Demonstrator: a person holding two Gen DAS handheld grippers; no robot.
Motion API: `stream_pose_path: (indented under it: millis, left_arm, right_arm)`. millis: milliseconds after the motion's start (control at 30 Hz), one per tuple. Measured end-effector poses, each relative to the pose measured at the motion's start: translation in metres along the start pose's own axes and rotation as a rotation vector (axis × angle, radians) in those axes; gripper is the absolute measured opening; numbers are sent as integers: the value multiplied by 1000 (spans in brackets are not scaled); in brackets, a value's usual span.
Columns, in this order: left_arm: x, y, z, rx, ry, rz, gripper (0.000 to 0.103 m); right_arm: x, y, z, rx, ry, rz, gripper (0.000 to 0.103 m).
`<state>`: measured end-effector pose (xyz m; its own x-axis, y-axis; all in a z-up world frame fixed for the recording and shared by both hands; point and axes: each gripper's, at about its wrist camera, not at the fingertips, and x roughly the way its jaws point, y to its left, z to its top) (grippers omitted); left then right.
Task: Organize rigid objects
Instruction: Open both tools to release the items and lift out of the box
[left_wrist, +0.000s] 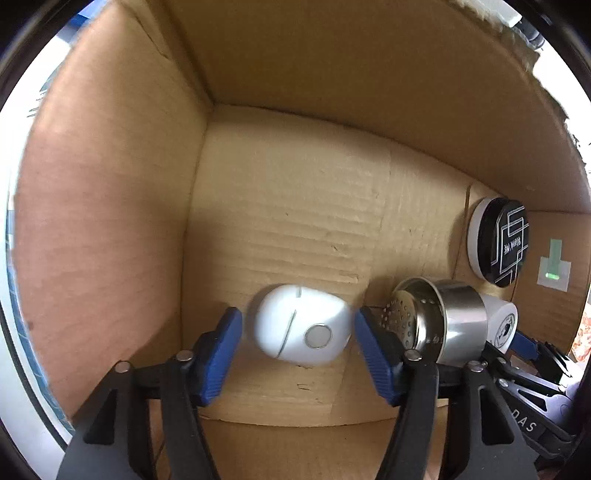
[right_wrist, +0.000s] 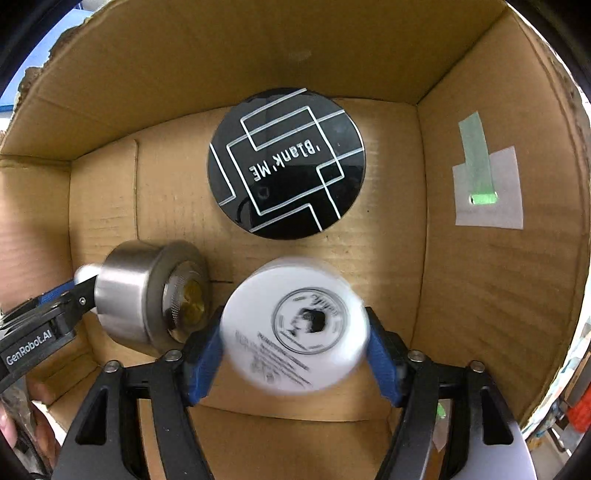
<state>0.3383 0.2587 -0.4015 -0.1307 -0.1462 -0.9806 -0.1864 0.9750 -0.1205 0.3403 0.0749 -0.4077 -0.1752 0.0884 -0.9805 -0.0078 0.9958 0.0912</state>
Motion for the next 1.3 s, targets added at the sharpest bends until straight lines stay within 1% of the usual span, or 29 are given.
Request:
stream_pose_path:
  millis: [67, 167, 200, 233, 267, 333, 367, 400, 533, 600, 733, 833, 1000, 1133, 1300]
  left_arm:
    - [-4, 0, -2, -3, 1, 4, 62]
    - [-14, -6, -7, 10, -14, 8, 69]
    - [-19, -10, -11, 13, -22, 5, 74]
    - [-23, -12, -14, 16, -31, 6, 80]
    - [-29, -15, -17, 20, -46, 11, 84]
    - [-39, -19, -25, 23, -65, 21, 97]
    - [-44, -22, -28, 26, -73, 25, 99]
    - [-49, -24, -31, 29, -81, 25, 101]
    - [-71, -34, -50, 38, -118, 33, 101]
    - [-82, -37, -56, 44, -135, 34, 101]
    - [-107, -27, -64, 51, -184, 36, 101]
    - [-126, -25, -72, 61, -222, 37, 101]
    - [-155, -29, -98, 79, -279, 40, 101]
    - [-173, -35, -117, 106, -310, 33, 101]
    - [-187, -44, -133, 127, -337, 33, 101]
  right_arm:
    - [-6, 1, 4, -9, -5, -16, 77]
    - [-17, 6, 2, -21, -13, -21, 83]
    - [-21, 8, 0, -26, -18, -25, 84]
    - [-24, 10, -11, -33, -26, -30, 86]
    - [-29, 11, -13, -39, -32, -23, 87]
    - [-37, 12, -17, -43, -45, -19, 94]
    - [-42, 13, -19, -42, -52, -12, 98]
    - [-45, 13, -21, -45, -55, -6, 98]
    - [-60, 23, -38, -63, -79, -3, 100]
    - [-67, 24, -46, -68, -95, 3, 103]
    - [-87, 23, -60, -75, -124, 11, 103]
    - [-100, 15, -73, -83, -147, 14, 103]
    - [-128, 3, -98, -90, -177, 34, 103]
    - [-146, 1, -119, -99, -214, 51, 103]
    - [-167, -5, -136, -108, -260, 69, 103]
